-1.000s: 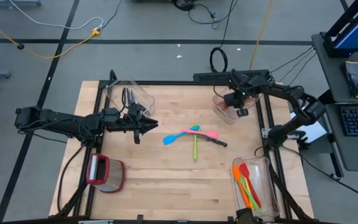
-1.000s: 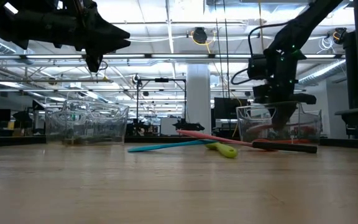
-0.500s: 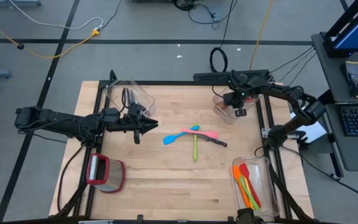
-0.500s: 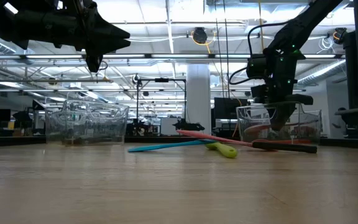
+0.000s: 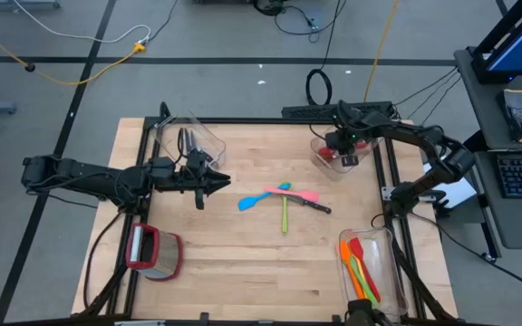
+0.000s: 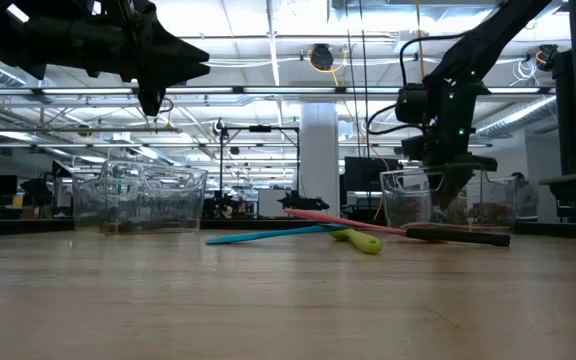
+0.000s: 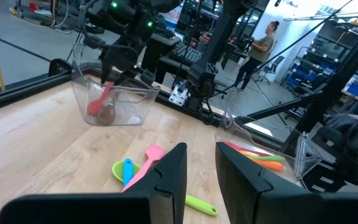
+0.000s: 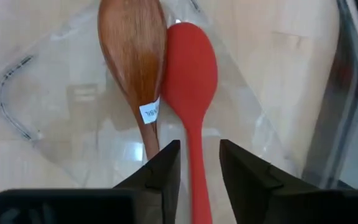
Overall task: Pick & Place Kitchen Items
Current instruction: Put the pink spatula into the bottom transparent bin
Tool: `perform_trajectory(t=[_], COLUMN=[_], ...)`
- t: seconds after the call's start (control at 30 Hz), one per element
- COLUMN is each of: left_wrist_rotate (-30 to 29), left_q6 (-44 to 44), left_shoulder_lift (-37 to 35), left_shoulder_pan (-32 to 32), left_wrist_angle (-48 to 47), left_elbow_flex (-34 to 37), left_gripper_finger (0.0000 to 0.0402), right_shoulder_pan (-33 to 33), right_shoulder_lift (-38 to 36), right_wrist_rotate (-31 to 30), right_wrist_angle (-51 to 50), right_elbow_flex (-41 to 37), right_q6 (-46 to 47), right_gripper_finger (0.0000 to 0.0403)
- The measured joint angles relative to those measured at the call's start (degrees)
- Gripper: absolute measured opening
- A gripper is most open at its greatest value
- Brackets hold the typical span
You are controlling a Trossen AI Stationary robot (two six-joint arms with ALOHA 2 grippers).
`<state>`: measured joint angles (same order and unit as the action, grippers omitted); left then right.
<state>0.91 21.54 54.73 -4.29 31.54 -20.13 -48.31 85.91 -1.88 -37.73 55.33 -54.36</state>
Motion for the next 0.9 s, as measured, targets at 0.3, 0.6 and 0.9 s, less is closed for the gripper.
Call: perform_trajectory(t=[0.3, 0.6, 0.9], left_wrist_rotate=[0.0, -2.5, -3.0], left_q6=[0.0, 0.0, 2.2], left_shoulder_lift=[0.0, 0.0, 0.0], left_shoulder_pan=[0.0, 0.0, 0.0], left_wrist_angle=[0.0, 0.1, 0.4], left_elbow_flex=[0.0, 0.0, 0.0], left_gripper_finger=[0.0088, 0.0088, 0.0088], right_shoulder_pan=[0.7, 4.1, 9.2], right_shoulder_lift=[-7.1, -19.6, -29.1], right_wrist_rotate=[0.1, 1.9, 17.2], right_wrist_angle=[0.2, -2.4, -2.6], right_elbow_flex=[0.0, 0.0, 0.0], right_q6=[-1.2, 6.1, 16.3], right_gripper_finger=[0.0099, 0.0006, 0.0001])
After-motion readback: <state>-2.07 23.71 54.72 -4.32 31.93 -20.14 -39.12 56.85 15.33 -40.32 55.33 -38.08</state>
